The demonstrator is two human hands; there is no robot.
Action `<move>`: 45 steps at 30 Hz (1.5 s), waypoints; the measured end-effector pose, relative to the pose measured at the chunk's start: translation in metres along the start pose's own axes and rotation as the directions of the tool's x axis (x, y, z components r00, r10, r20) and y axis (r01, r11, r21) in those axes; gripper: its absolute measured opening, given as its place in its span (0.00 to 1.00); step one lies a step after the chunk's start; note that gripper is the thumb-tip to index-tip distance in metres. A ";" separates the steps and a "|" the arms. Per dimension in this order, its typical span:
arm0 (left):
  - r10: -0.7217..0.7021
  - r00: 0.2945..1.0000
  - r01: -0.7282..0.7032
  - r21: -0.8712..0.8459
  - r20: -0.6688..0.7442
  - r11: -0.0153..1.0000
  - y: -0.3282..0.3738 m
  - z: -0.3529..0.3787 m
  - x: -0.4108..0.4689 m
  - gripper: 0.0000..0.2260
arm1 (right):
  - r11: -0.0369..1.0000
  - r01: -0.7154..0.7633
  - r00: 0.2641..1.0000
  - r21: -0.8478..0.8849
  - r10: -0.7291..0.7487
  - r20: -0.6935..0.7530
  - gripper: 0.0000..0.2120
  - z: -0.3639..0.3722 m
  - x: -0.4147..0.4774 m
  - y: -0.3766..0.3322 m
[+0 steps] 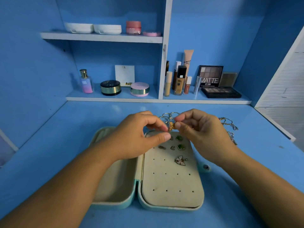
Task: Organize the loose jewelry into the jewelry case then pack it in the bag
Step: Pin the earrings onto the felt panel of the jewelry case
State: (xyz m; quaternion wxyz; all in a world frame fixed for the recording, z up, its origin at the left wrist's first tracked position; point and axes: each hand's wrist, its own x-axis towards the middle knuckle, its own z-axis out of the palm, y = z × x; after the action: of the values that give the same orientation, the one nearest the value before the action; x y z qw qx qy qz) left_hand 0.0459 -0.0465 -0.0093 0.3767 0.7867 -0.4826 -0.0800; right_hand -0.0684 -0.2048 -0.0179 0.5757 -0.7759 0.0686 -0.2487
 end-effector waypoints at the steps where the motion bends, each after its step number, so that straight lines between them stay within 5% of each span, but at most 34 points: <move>1: 0.001 1.000 -0.001 0.000 -0.001 1.000 0.002 0.001 -0.001 0.08 | 1.000 0.015 1.000 -0.020 -0.014 0.005 0.05 0.001 -0.001 0.001; 16: -0.013 0.995 0.012 -0.019 -0.094 1.000 -0.001 0.005 0.003 0.04 | 0.870 0.314 0.943 -0.380 -0.333 0.017 0.09 0.002 -0.004 0.010; 25: 0.092 0.959 -0.125 -0.108 -0.268 0.986 -0.003 0.007 0.005 0.02 | 0.962 0.186 0.981 -0.198 -0.194 -0.020 0.08 0.012 -0.006 0.010; 28: 0.069 0.963 -0.114 -0.159 -0.260 0.981 -0.001 0.006 0.005 0.02 | 0.955 0.153 0.987 -0.253 -0.162 -0.013 0.07 0.008 -0.002 0.008; 32: 0.033 0.965 -0.090 -0.207 -0.262 0.974 -0.001 0.004 0.005 0.04 | 0.870 -0.027 0.993 -0.493 -0.035 -0.116 0.03 -0.030 0.014 0.010; 37: -0.006 0.965 -0.060 -0.240 -0.264 0.969 0.000 0.000 0.005 0.05 | 0.557 -0.180 0.983 -0.811 0.124 -0.133 0.06 -0.070 0.031 0.034; 45: -0.096 0.977 0.020 -0.362 -0.192 0.932 -0.003 0.001 0.006 0.10 | 0.529 -0.190 0.982 -0.827 0.097 -0.163 0.07 -0.084 0.036 0.040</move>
State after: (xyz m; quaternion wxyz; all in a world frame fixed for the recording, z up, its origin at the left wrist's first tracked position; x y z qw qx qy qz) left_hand 0.0510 -0.0513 -0.0104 0.5592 0.7228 -0.3946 -0.0956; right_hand -0.0694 -0.3044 -0.0257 0.1486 -0.9351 0.2704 -0.1747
